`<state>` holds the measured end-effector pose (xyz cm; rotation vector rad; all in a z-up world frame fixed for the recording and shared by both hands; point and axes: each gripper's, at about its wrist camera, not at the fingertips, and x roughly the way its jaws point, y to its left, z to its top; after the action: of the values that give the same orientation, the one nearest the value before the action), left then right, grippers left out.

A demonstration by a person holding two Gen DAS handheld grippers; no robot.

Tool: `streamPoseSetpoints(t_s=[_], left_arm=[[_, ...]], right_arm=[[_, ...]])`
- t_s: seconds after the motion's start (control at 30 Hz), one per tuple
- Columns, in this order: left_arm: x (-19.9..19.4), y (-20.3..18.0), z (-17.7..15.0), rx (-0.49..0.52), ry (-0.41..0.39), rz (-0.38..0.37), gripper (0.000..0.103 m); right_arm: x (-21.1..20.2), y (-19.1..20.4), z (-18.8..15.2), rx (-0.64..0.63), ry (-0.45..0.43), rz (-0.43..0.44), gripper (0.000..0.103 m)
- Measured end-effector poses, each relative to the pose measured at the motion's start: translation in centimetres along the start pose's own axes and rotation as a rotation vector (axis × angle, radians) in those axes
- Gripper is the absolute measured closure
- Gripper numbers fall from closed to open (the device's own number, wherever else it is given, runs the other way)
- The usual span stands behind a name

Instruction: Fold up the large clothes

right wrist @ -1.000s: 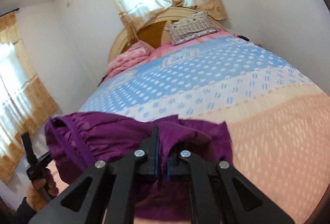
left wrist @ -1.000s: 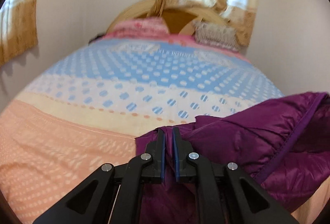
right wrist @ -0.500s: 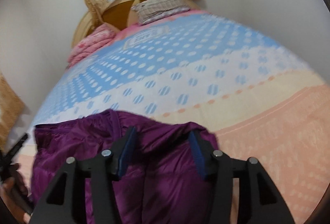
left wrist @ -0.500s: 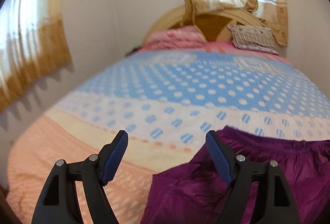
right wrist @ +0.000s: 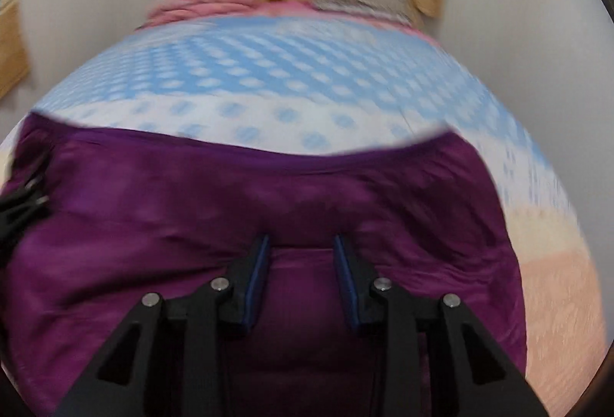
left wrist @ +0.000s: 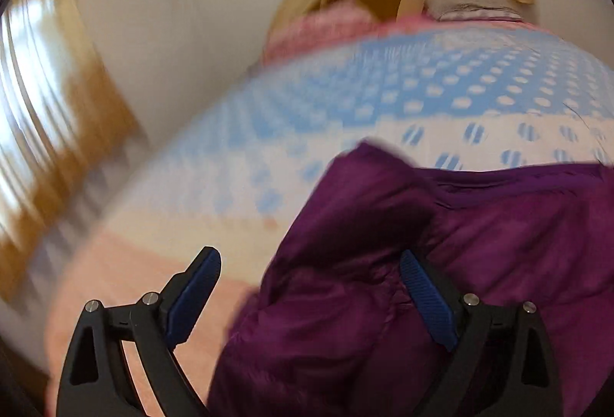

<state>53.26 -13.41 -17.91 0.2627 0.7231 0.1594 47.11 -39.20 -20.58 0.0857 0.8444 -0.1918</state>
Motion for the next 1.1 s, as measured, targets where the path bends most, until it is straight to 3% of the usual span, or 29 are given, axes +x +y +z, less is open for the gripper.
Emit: streamPoseSetpoints(t_s=[0.17,0.47,1.0,1.07,1.1], left_arm=[[2.0,-0.6,0.5,-0.015,0.058,-0.026,0.004],[2.7,-0.5,-0.9,-0.061,0.131,-0.034,0.001],[2.3,-0.5,-0.8,-0.057,0.124,-0.001,0.001],[0.7,0.8,-0.2,-0.111,0.118,0.045,0.001],[-0.7,1.9,0.0,-0.168,0.095,0.024,0.001]], right_arm=[[-0.1,-0.1,-0.8,0.011,-0.037,-0.009,0.065],[1.9,0.5,0.2,0.005,-0.009,-0.007,0.065],[2.3,1.5,0.0,-0.056,0.001,-0.076,0.064],[2.1,2.2,0.4,-0.088,0.025,-0.112,0.064],[1.4,2.4,0.8,-0.086,0.030,-0.130,0.057]])
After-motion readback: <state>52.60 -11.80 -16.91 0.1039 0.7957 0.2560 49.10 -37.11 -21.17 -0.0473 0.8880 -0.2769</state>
